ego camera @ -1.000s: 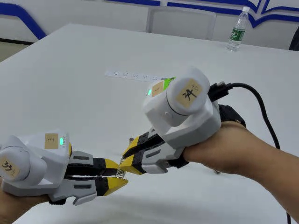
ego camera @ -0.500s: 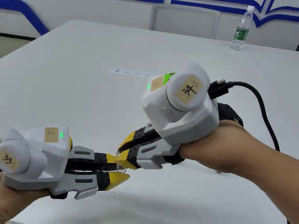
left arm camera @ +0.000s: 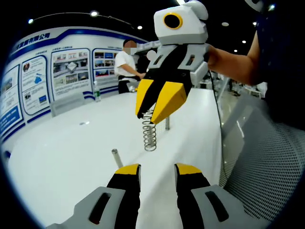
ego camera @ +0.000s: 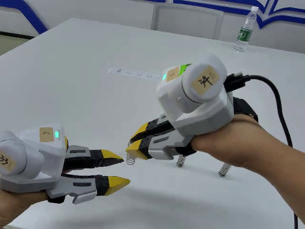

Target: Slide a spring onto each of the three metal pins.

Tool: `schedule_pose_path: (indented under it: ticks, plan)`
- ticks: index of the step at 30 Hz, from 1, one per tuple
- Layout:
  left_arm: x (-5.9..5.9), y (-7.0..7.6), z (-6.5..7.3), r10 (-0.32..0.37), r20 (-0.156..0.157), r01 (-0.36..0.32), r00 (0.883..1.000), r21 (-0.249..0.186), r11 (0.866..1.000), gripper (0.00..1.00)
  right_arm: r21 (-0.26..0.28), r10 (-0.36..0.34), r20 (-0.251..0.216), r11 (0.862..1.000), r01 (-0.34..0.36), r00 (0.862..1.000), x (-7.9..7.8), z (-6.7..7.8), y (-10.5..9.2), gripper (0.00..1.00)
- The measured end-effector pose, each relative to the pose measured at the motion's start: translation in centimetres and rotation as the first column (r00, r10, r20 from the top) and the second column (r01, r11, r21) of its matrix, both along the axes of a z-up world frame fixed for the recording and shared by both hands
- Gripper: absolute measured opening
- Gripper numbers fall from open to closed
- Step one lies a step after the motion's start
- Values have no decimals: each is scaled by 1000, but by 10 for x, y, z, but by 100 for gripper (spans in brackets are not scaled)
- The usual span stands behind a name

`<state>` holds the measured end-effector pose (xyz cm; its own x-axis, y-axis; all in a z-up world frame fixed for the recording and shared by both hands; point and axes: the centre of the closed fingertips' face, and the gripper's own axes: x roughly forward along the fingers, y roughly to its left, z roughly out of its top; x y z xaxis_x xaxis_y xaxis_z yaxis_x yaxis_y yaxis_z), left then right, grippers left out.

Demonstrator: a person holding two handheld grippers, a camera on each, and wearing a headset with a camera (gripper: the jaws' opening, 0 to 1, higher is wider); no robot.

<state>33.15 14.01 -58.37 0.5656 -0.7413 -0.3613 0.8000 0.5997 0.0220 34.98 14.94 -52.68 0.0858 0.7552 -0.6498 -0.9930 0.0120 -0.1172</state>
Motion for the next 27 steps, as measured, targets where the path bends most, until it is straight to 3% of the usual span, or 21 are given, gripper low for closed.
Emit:
schedule_pose_path:
  ticks: [7, 11, 17, 27]
  plan:
    - [2, 13, 3, 54, -7, -54, 999, -28, 998, 38, 51, -99, 35, 994, 97, 994, 38, 9, 1, 11]
    - [1, 16, 2, 73, -12, -73, 997, -33, 997, 42, 61, -129, 48, 990, 126, 990, 58, 5, 8, 11]
    - [0, 18, 0, 92, -24, -93, 995, -38, 995, 48, 28, -128, 60, 992, 126, 990, 68, -13, 16, 11]
    - [0, 22, -2, 116, -40, -118, 992, -44, 992, 55, -9, -120, 58, 993, 121, 991, 72, -29, 19, 11]
